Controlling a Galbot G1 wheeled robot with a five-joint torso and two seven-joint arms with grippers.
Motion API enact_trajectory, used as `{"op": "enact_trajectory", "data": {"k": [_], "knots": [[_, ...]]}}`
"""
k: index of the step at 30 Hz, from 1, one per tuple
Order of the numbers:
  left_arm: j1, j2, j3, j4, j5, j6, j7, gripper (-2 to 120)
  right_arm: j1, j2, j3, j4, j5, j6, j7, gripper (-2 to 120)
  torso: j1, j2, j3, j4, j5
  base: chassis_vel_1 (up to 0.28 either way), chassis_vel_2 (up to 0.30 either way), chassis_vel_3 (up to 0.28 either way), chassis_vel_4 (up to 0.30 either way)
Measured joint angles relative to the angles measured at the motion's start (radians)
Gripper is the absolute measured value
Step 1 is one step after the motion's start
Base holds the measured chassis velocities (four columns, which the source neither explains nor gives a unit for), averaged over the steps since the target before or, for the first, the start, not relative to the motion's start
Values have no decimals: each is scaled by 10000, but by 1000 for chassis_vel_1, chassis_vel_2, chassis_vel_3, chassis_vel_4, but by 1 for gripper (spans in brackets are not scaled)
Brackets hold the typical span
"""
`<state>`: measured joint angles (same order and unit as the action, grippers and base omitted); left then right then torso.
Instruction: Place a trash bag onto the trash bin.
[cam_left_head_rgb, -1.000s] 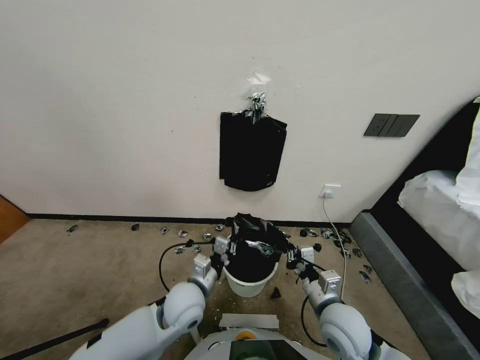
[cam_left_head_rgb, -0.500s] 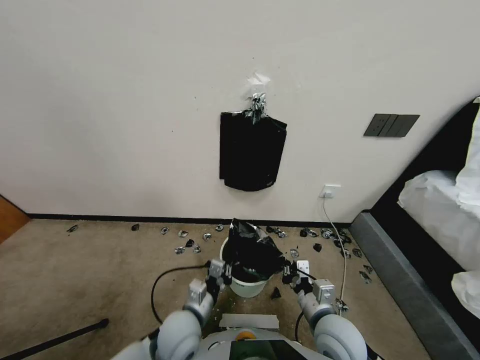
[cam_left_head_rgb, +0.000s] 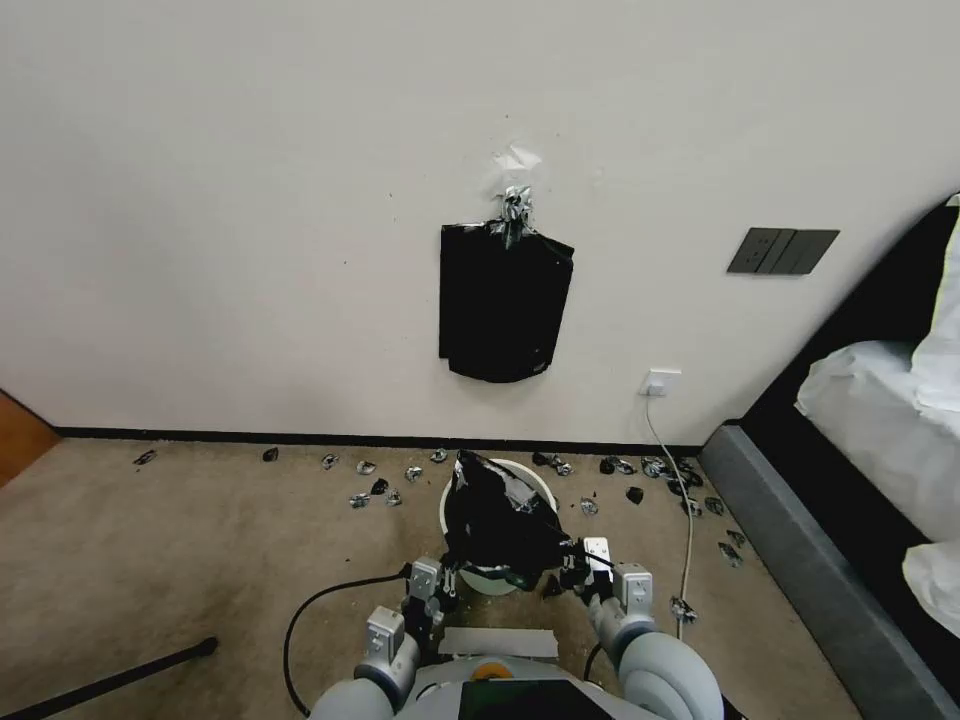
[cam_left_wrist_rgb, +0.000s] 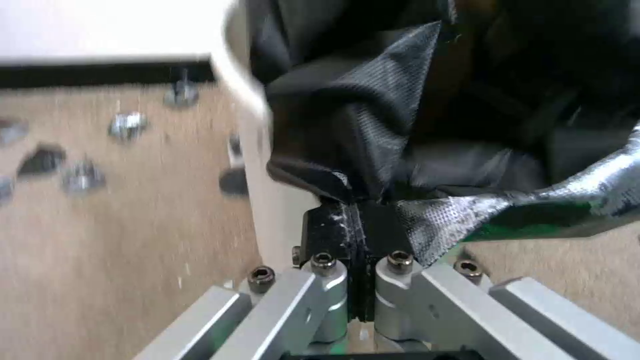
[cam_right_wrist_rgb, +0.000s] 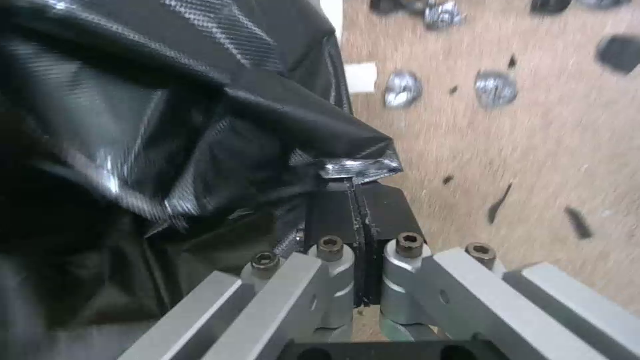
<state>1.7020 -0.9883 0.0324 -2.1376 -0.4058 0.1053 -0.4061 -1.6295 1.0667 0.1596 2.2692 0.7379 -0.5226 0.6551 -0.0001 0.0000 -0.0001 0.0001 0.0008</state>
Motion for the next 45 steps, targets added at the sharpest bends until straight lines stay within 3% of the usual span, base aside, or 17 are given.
{"op": "enact_trajectory", "data": {"k": [6, 17, 27, 41, 45], "knots": [[-90, -356, -90, 407, 219, -135, 54, 0, 259, 110, -132, -461, 77, 106, -59, 0, 0, 0, 0, -8, 16, 0, 0, 0, 0], [-403, -489, -181, 1062, 322, -303, 62, 0, 733, 28, -196, -1221, 47, 318, -395, 0, 0, 0, 1, 4, -29, 0, 0, 0, 0], [-976, 435, -144, 998, -31, 529, 286, 0, 1364, -689, -429, -1760, 157, -333, -917, 0, 1, 0, 1, -1, -11, 0, 0, 0, 0], [-1502, 1233, -153, 996, -655, 342, 161, 0, 1444, -947, -516, -1731, 126, -149, -998, 0, 0, 0, 1, -2, -8, 0, 0, 0, 0], [-1233, 1347, -244, 793, -630, 303, 175, 13, 1226, -1060, -392, -1499, 89, -61, -962, 14, 1, 0, 1, -1, -8, 0, 0, 0, 0]]}}
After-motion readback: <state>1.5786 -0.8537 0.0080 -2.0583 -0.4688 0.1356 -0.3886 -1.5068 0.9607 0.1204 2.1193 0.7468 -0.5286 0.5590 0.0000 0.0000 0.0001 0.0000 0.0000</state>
